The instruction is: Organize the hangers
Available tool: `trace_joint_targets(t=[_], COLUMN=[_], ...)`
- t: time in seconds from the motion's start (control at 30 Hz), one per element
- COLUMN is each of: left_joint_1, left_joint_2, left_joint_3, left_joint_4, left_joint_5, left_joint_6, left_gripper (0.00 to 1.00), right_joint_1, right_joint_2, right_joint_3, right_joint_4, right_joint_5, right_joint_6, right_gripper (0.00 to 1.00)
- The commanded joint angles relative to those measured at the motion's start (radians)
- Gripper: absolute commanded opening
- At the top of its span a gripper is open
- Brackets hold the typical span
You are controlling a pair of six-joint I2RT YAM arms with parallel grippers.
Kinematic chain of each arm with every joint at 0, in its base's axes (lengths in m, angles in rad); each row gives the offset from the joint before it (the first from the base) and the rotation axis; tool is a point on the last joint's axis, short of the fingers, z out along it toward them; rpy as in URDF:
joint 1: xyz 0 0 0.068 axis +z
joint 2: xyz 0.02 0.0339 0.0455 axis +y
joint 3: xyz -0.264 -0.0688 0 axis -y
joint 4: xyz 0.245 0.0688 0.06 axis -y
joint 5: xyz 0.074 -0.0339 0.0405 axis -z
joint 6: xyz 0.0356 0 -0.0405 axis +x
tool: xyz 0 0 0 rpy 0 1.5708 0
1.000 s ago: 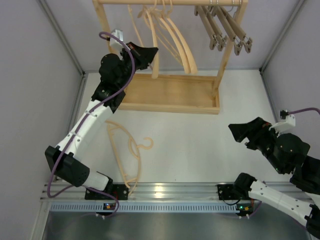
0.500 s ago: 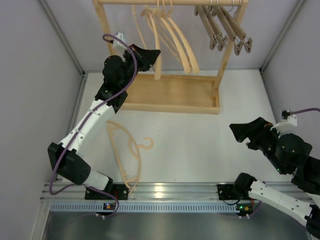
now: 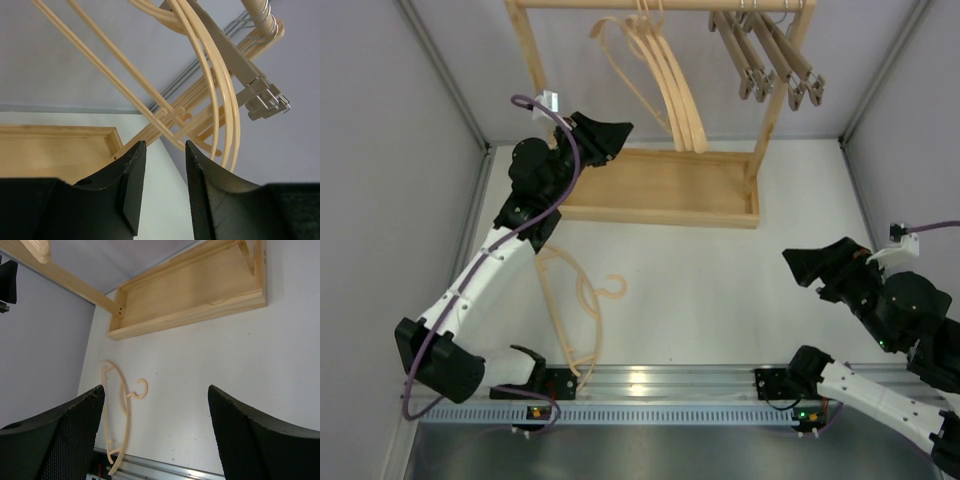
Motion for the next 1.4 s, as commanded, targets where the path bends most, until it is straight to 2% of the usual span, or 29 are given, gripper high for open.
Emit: trace_joint_targets(t=[0.0, 0.17, 0.3, 0.37, 0.43, 0.57, 0.63, 0.7, 0.77, 0.9, 1.07, 1.37], left_joint_1=[0.002, 0.001, -0.002, -0.016, -0.059, -0.221, -0.368, -0.492, -0.539, -0.637, -0.726, -0.766], left_joint_2=[-0.123, -0.295, -0.39, -0.401, -0.41, -0.421, -0.381, -0.335, -0.304, -0.278, -0.277, -0.254], left_joint_3=[-0.059, -0.169, -0.226, -0.235, -0.241, -0.264, -0.263, -0.267, -0.266, -0.297, -0.427, -0.55], left_joint_4=[-0.012, -0.225, -0.577, -0.694, -0.836, -1.014, -1.13, -1.196, -1.282, -1.359, -1.385, -1.362], left_joint_5=[0.019, -0.041, -0.109, -0.129, -0.21, -0.392, -0.51, -0.561, -0.587, -0.606, -0.569, -0.529], left_joint_6=[0.034, 0.048, 0.054, 0.061, 0.053, -0.014, -0.088, -0.172, -0.211, -0.303, -0.396, -0.476], left_gripper=[0.42, 0.43, 0.45, 0.43, 0.41, 0.45, 0.46, 0.47, 0.49, 0.51, 0.58, 0.61], right_joint_1=[0.009, 0.009, 0.009, 0.009, 0.009, 0.009, 0.009, 0.009, 0.009, 0.009, 0.011, 0.009], right_joint_2=[-0.021, -0.058, -0.075, -0.07, -0.062, -0.059, -0.064, -0.078, -0.085, -0.093, -0.107, -0.113], right_joint_3=[-0.011, -0.04, -0.076, -0.088, -0.106, -0.148, -0.177, -0.209, -0.231, -0.257, -0.283, -0.32], right_joint_4=[-0.024, -0.022, -0.007, 0.008, 0.027, 0.062, 0.083, 0.099, 0.123, 0.128, 0.134, 0.162], right_joint_5=[0.004, 0.004, 0.003, -0.003, -0.014, -0.017, -0.028, -0.038, -0.045, -0.054, -0.055, -0.065], right_joint_6=[0.001, 0.005, 0.001, -0.005, -0.011, -0.016, -0.016, -0.013, -0.01, -0.01, -0.011, -0.008], right_gripper=[0.81, 0.81, 0.81, 0.81, 0.81, 0.82, 0.82, 0.82, 0.82, 0.82, 0.82, 0.83])
